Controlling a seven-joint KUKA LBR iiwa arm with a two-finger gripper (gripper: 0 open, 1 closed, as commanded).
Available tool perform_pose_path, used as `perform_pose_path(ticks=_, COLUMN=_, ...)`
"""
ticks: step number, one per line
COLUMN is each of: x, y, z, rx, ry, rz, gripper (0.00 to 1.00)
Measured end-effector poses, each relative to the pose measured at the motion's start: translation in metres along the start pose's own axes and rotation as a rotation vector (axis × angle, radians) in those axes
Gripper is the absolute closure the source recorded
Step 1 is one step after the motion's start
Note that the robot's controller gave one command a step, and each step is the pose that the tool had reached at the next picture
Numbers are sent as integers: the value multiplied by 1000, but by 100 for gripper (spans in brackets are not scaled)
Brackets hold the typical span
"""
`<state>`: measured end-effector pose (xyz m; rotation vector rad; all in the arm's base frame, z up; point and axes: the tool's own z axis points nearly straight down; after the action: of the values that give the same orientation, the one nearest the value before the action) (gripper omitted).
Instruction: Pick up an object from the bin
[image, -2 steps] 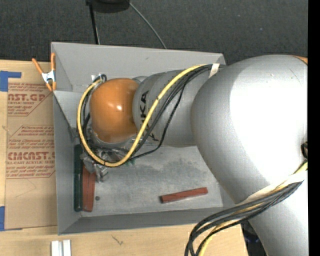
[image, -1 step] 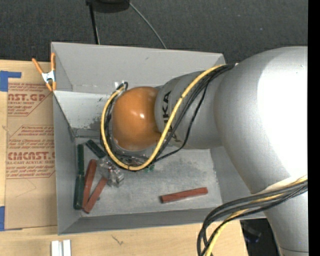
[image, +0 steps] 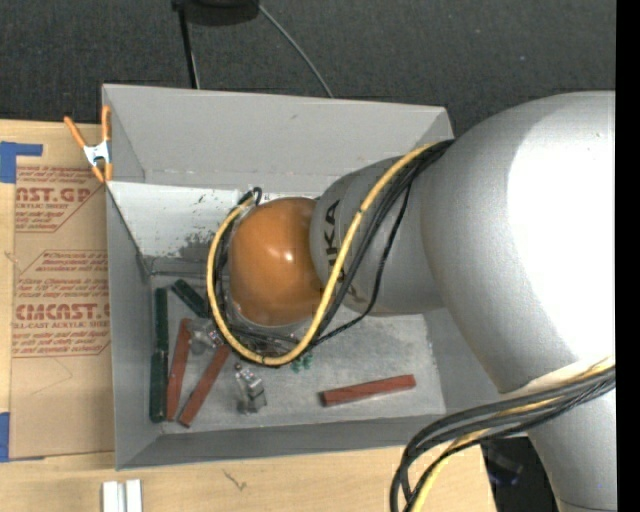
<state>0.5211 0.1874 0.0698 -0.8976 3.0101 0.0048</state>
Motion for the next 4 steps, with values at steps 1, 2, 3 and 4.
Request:
perform_pose_path(ticks=1, x=0, y=-2, z=0, rx=1, ry=0, rz=2, gripper=0)
perform_pose_path(ticks=2, x=0, y=-1, z=0, rx=1, ry=0, rz=-1, gripper=0)
perform_pose_path(ticks=3, x=-14, y=7, z=-7, rx=3, ry=0, rz=-215, gripper=0)
perform_pose_path(ticks=4, x=-44, y=37, z=-1, rx=5, ry=8, rz=-310, gripper=100)
